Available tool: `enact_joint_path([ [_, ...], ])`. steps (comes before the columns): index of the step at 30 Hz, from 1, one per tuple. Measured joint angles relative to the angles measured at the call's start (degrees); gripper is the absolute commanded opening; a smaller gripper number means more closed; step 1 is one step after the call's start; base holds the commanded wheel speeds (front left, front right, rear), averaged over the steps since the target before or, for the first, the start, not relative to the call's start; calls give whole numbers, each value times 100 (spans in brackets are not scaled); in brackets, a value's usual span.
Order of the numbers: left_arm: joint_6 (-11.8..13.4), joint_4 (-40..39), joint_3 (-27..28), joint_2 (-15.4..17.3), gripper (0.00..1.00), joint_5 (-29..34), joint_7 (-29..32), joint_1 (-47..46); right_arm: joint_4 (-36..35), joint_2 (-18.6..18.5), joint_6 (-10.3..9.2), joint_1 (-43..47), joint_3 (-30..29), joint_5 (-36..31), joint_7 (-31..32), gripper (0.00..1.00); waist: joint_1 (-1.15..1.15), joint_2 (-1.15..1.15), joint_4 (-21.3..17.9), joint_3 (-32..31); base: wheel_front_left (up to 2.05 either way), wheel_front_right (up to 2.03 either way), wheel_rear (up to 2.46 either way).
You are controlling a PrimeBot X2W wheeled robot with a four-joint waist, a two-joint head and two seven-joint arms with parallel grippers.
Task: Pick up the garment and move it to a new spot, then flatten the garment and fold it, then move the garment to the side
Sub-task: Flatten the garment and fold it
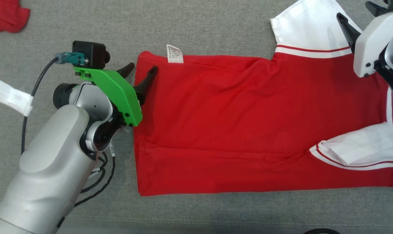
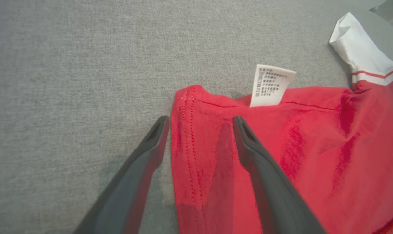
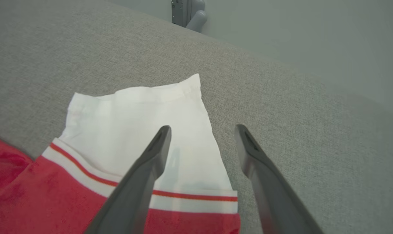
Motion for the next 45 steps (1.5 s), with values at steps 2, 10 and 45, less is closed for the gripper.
enact_joint_path([
  [2, -165, 260, -94, -162, 100, 5, -7, -158, 339, 118, 0, -291, 177, -132, -133, 100, 0, 0, 87, 131, 0, 0, 0],
  [10, -645, 823, -210, -578, 100, -19, -143, -559, 1478, 152, 0, -1043, 383, -505, -593, 100, 0, 0, 468, 465, 0, 0, 0],
  [45, -982, 1010, -675, -349, 0, -435, -1917, 400, 1027, -200, 0, 573, 936, 1385, -2809, 0, -1, 0, 68, -844, 0, 0, 0],
])
